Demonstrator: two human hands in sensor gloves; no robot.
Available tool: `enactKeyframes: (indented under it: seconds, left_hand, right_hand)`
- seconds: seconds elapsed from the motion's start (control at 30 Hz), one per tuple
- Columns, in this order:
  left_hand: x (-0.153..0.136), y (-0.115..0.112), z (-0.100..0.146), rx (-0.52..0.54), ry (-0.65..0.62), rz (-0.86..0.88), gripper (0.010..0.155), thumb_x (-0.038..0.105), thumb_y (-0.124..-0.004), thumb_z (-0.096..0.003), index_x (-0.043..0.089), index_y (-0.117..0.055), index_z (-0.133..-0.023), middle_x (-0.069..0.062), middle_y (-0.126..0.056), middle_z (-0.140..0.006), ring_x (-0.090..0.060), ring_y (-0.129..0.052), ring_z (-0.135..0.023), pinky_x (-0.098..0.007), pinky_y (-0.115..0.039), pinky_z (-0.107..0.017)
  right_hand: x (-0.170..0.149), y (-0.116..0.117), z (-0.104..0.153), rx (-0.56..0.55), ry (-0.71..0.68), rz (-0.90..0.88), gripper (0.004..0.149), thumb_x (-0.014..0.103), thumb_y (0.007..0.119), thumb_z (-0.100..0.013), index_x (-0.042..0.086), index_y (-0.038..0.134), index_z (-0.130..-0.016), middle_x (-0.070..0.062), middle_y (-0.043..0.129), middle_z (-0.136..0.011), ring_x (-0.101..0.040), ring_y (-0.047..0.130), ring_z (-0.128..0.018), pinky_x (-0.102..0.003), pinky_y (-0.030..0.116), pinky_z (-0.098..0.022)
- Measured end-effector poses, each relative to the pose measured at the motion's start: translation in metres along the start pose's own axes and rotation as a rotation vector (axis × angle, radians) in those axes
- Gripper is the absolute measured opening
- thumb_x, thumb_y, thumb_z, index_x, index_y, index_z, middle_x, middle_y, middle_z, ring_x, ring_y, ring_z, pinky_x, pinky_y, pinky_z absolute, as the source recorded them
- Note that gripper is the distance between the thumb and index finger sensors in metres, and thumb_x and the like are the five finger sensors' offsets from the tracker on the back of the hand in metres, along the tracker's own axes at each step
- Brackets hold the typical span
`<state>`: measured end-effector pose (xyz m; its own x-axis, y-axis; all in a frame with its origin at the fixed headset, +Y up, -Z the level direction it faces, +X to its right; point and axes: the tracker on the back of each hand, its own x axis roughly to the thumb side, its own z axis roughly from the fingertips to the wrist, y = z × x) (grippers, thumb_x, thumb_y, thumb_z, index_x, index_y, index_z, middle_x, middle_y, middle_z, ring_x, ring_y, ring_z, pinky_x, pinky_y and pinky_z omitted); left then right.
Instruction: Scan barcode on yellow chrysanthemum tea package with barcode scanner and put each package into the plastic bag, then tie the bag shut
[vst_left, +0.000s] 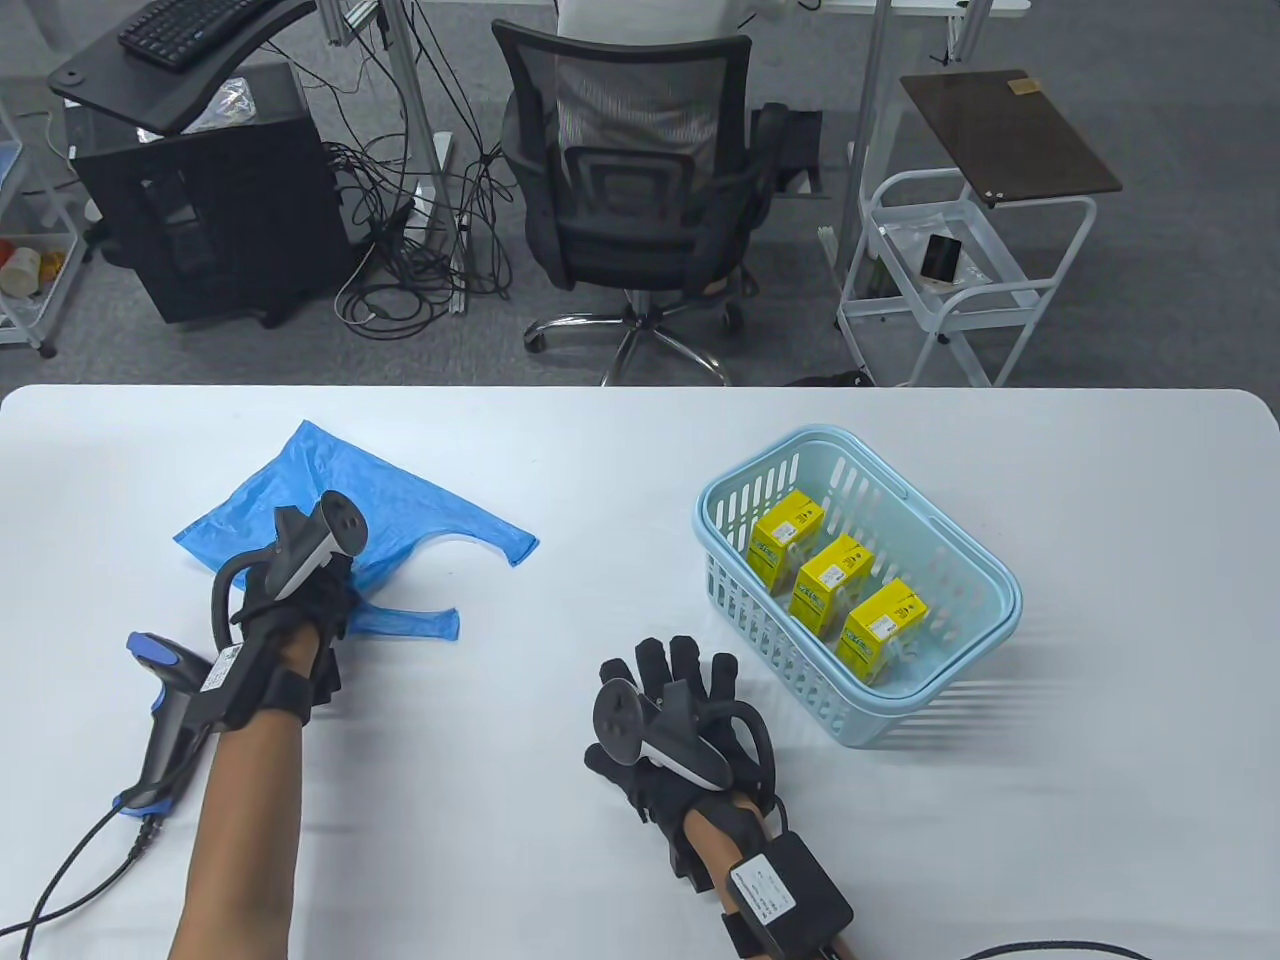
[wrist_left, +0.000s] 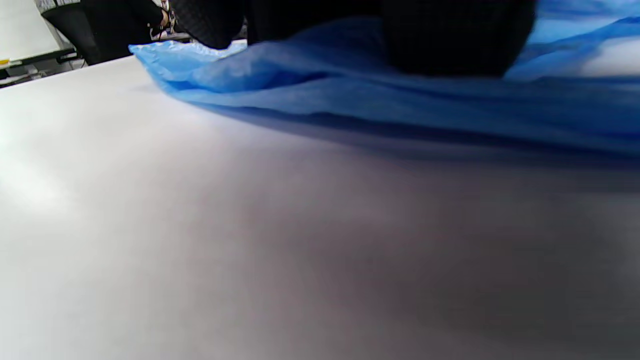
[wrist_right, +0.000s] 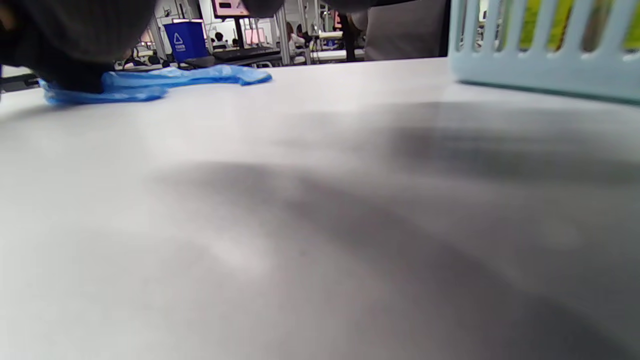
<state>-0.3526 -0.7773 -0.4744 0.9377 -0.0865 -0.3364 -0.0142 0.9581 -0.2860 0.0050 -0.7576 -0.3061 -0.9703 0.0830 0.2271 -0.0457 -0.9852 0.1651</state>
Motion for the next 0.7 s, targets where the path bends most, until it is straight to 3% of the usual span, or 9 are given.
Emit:
enactKeyframes:
  seconds: [0.13,0.3,0.4,0.5,0.57,0.7]
  left_hand:
    - [0.007,0.001,0.006,0.006,-0.017,-0.023,0.04,0.041,-0.085,-0.0374,0.034,-0.08,-0.076,0.011,-0.086,-0.087,-0.021,-0.096,-0.073,-0.05,-0.069,-0.074]
    - [0.011,0.009,0.022,0.016,-0.064,0.109,0.044,0.04,-0.077,-0.0392,0.03,-0.073,-0.082,0.005,-0.082,-0.093,-0.025,-0.096,-0.08,-0.051,-0.071,-0.071]
    - [0.011,0.026,0.041,0.059,-0.124,0.302,0.045,0.039,-0.076,-0.0395,0.028,-0.071,-0.083,0.003,-0.087,-0.09,-0.026,-0.101,-0.076,-0.05,-0.076,-0.067]
    - [0.008,0.044,0.06,0.064,-0.18,0.502,0.045,0.039,-0.076,-0.0396,0.027,-0.072,-0.083,0.003,-0.091,-0.084,-0.025,-0.105,-0.07,-0.049,-0.08,-0.063]
    - [0.005,0.056,0.075,0.058,-0.251,0.656,0.045,0.04,-0.077,-0.0396,0.027,-0.073,-0.083,0.005,-0.093,-0.081,-0.023,-0.107,-0.067,-0.048,-0.082,-0.061]
    - [0.006,0.071,0.109,-0.02,-0.519,0.989,0.045,0.038,-0.076,-0.0415,0.029,-0.07,-0.085,0.006,-0.088,-0.086,-0.026,-0.1,-0.075,-0.051,-0.078,-0.063]
  right_hand:
    - [0.001,-0.004,0.004,-0.015,-0.005,-0.025,0.083,0.066,0.065,-0.031,0.034,0.031,-0.1,-0.01,0.029,-0.112,-0.045,0.026,-0.102,-0.071,0.024,-0.07]
    - [-0.001,-0.006,0.006,-0.017,-0.007,-0.043,0.083,0.066,0.065,-0.031,0.033,0.031,-0.1,-0.01,0.03,-0.112,-0.045,0.027,-0.102,-0.071,0.027,-0.07]
    - [0.0,-0.005,0.006,0.005,-0.017,-0.061,0.083,0.066,0.066,-0.031,0.033,0.032,-0.099,-0.011,0.031,-0.111,-0.045,0.032,-0.102,-0.069,0.033,-0.072]
    - [0.004,-0.003,0.007,0.045,-0.044,-0.084,0.082,0.065,0.066,-0.032,0.031,0.036,-0.099,-0.011,0.04,-0.11,-0.044,0.048,-0.1,-0.061,0.051,-0.072]
    - [0.008,-0.001,0.009,0.08,-0.068,-0.114,0.08,0.064,0.068,-0.032,0.03,0.037,-0.099,-0.01,0.043,-0.109,-0.043,0.052,-0.099,-0.058,0.056,-0.071]
    - [0.013,-0.008,0.011,0.02,-0.095,-0.124,0.08,0.062,0.069,-0.032,0.03,0.036,-0.099,-0.008,0.042,-0.11,-0.041,0.052,-0.1,-0.057,0.055,-0.072]
